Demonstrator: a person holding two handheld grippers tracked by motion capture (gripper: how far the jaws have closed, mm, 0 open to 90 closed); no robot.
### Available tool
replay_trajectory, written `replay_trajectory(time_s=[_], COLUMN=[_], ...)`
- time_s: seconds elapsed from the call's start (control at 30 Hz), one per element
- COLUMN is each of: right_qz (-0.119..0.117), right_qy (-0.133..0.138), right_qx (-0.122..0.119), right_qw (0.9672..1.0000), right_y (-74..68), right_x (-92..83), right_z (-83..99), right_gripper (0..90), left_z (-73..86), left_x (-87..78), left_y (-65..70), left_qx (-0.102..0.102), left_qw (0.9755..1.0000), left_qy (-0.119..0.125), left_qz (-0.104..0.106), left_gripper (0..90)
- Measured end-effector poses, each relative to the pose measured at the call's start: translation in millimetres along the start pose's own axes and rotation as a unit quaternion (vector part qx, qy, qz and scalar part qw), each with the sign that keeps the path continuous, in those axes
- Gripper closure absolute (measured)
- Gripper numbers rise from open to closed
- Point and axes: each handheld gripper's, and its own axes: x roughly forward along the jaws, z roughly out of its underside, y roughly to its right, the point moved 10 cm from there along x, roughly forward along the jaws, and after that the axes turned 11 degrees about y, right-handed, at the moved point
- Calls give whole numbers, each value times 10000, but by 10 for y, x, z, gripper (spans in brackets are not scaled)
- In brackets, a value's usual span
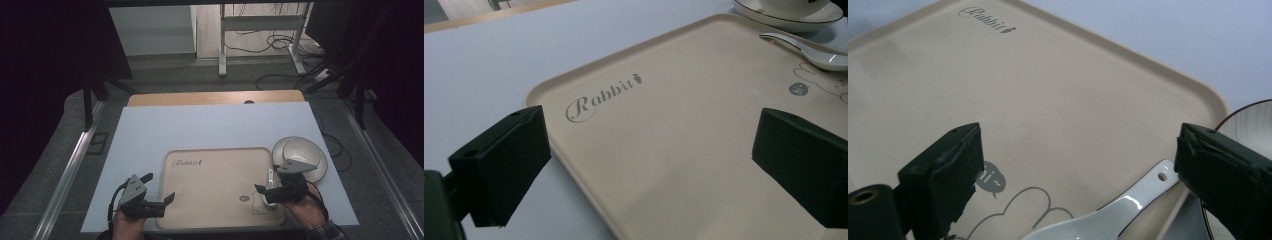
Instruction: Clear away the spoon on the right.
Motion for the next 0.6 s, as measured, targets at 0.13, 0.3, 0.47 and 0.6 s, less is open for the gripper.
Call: replay_trajectory(time_s=[0.13,0.3,0.47,0.6], right_qz=[11,70,141,181], right_qy=[11,150,267,297], right_qx=[-15,-55,-114,-135], right_qw=[10000,9998,9995,9993], right_y=[-17,-15,7,17], right_x=[-25,-84,-139,-168], right_z=[4,-37,-65,-67], right_gripper=[16,9,2,0], left_z=[0,11,16,15], left_x=[-4,-26,-66,-85], left_y=[-7,-30,-75,-94], left_qx=[13,48,-1,-15], left_qw=[10000,10000,10000,9999], left_qy=[-1,-42,-23,-5], left_qz=[-9,-31,-85,-115], left_gripper=[21,21,21,21])
